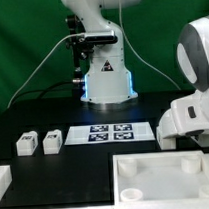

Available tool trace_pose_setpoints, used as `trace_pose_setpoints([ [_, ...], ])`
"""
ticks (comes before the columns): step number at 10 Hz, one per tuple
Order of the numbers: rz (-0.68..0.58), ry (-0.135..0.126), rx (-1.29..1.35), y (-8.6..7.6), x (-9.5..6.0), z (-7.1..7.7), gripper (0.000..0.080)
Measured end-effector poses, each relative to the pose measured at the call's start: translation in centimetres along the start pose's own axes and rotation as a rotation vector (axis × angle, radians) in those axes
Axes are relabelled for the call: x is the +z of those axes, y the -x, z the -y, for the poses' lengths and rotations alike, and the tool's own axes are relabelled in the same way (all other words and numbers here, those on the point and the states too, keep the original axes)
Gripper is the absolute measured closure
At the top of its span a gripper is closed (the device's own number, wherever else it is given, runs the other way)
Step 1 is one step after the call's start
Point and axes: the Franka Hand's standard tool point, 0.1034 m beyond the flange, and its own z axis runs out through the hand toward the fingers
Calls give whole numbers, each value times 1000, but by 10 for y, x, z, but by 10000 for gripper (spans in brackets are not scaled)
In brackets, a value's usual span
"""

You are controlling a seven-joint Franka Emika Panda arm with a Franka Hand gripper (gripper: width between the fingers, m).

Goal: Assemble one leg

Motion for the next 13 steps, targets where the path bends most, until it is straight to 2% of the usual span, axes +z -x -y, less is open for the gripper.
trace_pose_setpoints([
  [1, 0, 0, 0, 0, 0, 0, 514],
  [2, 12, 4, -33, 4, -7, -4, 513],
  [3, -2, 12, -67, 10, -38, -13, 513],
  [4, -68, 10, -81, 17, -72, -21, 512],
  [6, -223, 3, -123, 34, -121, -38, 512],
  [7, -318, 6, -127, 47, -135, -49, 512],
  [8, -390, 13, -122, 43, -128, -48, 512],
  [9, -481, 16, -127, 33, -128, -46, 512],
  [11, -678, 24, -141, 31, -139, -53, 512],
  [12, -825, 1, -163, 19, -175, -65, 512],
  [13, -983, 7, -152, 7, -204, -76, 512],
])
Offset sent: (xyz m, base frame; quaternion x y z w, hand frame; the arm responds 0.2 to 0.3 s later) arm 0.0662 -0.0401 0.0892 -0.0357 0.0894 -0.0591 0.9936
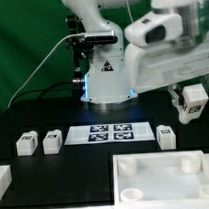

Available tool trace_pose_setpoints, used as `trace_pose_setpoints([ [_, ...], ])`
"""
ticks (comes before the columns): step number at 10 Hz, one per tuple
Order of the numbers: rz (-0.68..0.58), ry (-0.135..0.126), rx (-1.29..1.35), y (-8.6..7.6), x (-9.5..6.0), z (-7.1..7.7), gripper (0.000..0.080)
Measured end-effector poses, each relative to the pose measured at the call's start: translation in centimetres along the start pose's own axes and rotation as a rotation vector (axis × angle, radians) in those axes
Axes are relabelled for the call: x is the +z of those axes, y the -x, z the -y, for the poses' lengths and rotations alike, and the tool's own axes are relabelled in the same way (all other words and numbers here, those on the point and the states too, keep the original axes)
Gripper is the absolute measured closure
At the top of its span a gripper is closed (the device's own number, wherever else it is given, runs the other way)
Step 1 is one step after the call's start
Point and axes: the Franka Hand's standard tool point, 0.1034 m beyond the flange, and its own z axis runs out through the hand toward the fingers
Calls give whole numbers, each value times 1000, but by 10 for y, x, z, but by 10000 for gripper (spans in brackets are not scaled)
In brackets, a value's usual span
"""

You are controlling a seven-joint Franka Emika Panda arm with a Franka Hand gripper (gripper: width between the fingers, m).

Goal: Assemble one leg

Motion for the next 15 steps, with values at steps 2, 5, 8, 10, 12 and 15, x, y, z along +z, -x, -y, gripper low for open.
trace_pose_setpoints([
  [2, -154, 15, 8, -26, -16, -3, 512],
  [5, -446, 84, -7, -22, -13, -17, 512],
  [8, -518, 96, 1, -25, -1, -26, 512],
  [10, -551, 74, 27, -71, 8, -32, 512],
  [12, -560, 59, 48, -94, 23, -37, 512],
  [15, -547, 47, 39, -89, 46, -24, 512],
])
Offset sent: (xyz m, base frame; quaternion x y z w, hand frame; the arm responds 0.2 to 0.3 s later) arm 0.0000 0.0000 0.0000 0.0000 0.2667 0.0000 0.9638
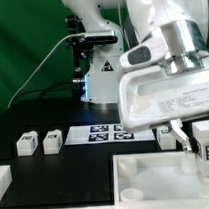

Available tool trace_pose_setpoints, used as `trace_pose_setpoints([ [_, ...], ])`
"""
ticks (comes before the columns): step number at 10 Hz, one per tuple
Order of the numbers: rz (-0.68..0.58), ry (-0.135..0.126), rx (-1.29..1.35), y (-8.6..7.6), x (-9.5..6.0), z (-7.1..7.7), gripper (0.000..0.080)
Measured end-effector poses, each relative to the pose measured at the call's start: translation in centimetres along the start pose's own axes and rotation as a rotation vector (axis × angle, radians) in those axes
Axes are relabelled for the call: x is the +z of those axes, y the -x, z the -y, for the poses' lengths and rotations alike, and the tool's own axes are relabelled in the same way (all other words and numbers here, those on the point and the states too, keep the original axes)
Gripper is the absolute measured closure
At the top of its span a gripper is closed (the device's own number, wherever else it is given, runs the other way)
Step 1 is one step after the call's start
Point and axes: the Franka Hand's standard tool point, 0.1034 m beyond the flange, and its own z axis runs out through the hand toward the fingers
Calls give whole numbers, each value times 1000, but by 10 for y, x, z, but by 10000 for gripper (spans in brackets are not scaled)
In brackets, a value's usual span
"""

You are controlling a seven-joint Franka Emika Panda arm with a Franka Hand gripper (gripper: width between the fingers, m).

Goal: Assemble one leg

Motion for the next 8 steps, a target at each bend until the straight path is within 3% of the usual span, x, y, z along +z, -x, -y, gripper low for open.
trace_pose_setpoints([
  [8, 23, -6, -18, 25, 2, 11, 512],
])
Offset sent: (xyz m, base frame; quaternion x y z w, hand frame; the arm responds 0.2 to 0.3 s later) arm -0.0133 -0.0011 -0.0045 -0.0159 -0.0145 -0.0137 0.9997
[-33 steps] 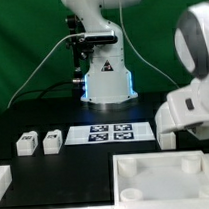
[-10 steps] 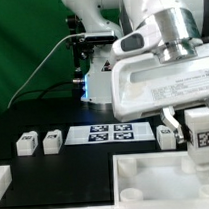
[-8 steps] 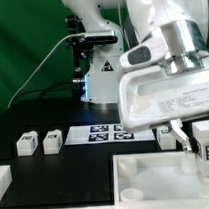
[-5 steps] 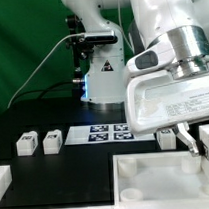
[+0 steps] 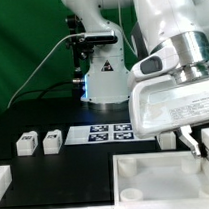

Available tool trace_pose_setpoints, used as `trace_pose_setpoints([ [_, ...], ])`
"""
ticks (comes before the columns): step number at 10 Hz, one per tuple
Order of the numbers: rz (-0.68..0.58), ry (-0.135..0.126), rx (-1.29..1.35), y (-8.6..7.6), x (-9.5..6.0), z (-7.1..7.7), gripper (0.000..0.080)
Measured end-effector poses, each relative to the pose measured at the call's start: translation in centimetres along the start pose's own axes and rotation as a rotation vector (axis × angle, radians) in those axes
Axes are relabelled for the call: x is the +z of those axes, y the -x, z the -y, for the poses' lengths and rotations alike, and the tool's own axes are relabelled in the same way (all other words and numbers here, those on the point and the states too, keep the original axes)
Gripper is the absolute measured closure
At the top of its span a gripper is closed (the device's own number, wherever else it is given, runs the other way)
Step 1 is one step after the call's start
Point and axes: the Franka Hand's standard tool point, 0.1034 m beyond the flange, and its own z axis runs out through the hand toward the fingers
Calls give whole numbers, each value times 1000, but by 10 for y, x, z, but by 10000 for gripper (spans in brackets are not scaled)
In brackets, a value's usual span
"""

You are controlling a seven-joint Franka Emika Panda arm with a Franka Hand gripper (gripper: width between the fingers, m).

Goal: Assemble one leg

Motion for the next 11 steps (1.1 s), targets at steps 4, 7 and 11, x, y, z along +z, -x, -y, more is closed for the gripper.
trace_pose_setpoints([
  [4, 1, 3, 3, -1, 1, -3, 512],
  [7, 15, 7, 8, 5, 5, -8, 512],
  [11, 23, 18, 22, 15, 12, -6, 512],
])
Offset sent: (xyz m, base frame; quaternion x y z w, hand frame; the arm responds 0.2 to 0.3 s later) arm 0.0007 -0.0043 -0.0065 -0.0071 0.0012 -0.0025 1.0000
